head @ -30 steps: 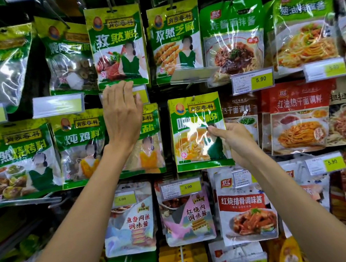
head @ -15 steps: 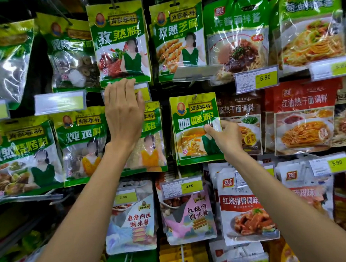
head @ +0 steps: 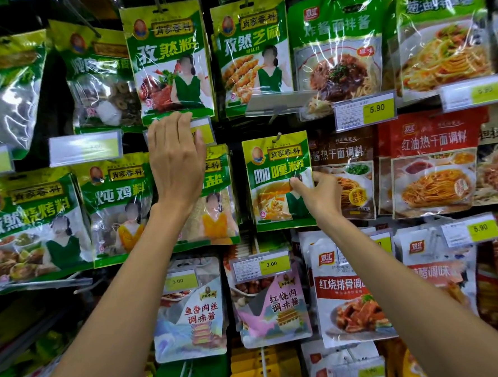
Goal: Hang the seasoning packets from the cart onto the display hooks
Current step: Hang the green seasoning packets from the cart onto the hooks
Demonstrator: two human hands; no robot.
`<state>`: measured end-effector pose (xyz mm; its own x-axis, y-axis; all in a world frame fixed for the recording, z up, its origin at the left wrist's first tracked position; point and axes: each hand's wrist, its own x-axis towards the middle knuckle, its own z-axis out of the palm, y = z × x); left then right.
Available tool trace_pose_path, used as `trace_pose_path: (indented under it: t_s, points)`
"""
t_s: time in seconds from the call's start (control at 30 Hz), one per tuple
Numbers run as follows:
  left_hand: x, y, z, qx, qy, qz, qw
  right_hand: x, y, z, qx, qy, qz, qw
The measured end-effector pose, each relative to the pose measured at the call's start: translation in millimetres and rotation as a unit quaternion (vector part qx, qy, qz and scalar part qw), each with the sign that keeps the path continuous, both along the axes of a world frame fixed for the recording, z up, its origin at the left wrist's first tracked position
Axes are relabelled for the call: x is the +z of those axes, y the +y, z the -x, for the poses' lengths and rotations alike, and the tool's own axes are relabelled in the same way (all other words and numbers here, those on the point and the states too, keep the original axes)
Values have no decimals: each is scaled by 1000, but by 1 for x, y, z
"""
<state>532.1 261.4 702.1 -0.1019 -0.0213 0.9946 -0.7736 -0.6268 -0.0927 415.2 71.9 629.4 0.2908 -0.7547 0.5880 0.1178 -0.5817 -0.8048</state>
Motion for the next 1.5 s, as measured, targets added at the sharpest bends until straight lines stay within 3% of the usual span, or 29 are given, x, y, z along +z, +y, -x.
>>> trace_pose_path:
  t_s: [0.23,0.37,0.47,0.57,0.67,0.77,0.83,0.97,1.23,1.5]
  points:
    - [0,5,6,-7,22,-18,1000,0,9,12,-37,4,14,999]
    - [-8,6,20,-20,-21,-12,999,-8,9,35,-50,-3,22,998]
    - [-34,-5,44,-85,-50,-31,995,-24,8,70,-54,-13,49,997]
    - [-84,-31,86,-206,-1,-82,975,-59,8,124,-52,-1,55,997]
    - [-154,-67,148,-362,169,-157,903,-116,12,190,-65,21,29,997]
    - [-237,-101,219,-464,360,-266,764,-191,16,261,-103,81,-58,990]
    - [-288,-119,266,-493,431,-326,682,-245,19,310,-147,116,-138,973]
    - [-383,-146,349,-494,505,-428,564,-344,42,409,-259,185,-251,914]
    - [-523,-186,450,-453,516,-611,394,-482,83,530,-407,177,-459,770]
    - [-649,-240,501,-370,492,-722,317,-608,97,551,-463,143,-610,626]
